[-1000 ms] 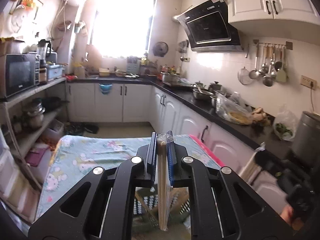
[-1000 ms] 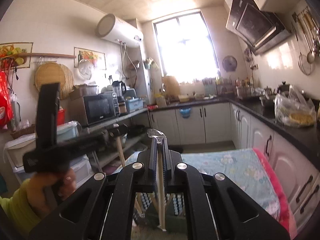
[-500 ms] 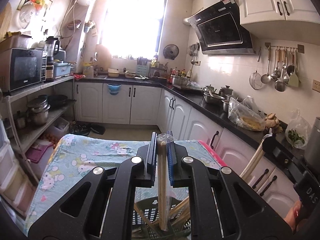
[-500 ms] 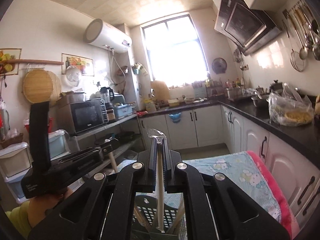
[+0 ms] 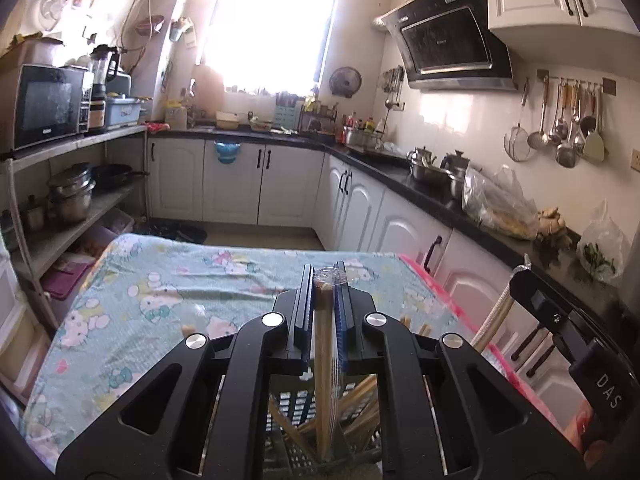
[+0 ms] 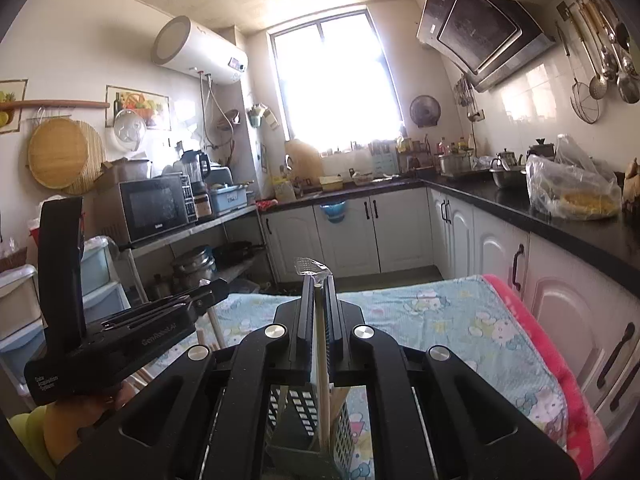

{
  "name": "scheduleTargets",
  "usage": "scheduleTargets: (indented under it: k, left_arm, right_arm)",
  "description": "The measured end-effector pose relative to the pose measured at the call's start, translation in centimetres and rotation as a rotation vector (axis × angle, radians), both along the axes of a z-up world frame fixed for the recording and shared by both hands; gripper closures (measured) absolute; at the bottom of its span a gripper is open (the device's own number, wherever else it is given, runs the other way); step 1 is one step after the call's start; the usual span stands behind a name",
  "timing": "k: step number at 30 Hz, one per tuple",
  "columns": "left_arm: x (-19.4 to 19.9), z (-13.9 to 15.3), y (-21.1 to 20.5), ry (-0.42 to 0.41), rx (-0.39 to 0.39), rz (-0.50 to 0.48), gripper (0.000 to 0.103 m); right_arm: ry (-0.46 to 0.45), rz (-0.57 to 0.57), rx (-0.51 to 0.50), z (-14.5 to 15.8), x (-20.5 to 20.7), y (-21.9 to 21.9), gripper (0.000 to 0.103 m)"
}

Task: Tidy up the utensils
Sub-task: 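Lower both held chopsticks down into the caddy slots, then open both tools, leaving the chopsticks standing in the caddy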

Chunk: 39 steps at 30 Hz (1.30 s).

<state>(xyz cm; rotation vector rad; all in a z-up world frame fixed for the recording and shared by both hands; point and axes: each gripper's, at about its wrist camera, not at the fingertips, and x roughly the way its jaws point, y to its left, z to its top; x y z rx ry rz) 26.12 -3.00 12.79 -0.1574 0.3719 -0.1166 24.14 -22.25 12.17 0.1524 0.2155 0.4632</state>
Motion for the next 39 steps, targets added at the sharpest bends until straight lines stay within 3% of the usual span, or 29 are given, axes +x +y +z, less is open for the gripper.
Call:
scheduleTargets:
  k: [8,18,23,25,39]
  left_arm:
    - [0.0,-2.1,-0.2,0.028,0.007,-0.017,0.097]
    - [-0.8,-2.6,-0.4,0.060,0.016,-0.045,0.095]
    - [-1.8,-2.6,-0.4,0.081,0.025,-0.061,0.085]
    - [-2.2,-2.7,-0.3,0.093,0.028,-0.063,0.076]
    - [-4.8,-3.7,0.9,0.153,0.020,-0.058,0.051]
  right_arm:
    - [0.056,0.002,-0.004,-2.3,0.3,0.0,0.097]
    - [0.129,0.010,0.000,-4.0,0.0,-0.3,0.097]
    - [0.161,0.018,-0.001,-4.4,-0.5,-0.5,0.092]
    - [0.168,0.017,-0.002,-4.5,-0.8,-0.6,0.087]
    - [0.207,0.016,-0.012,-5.2,-2.6,-1.5,0.069]
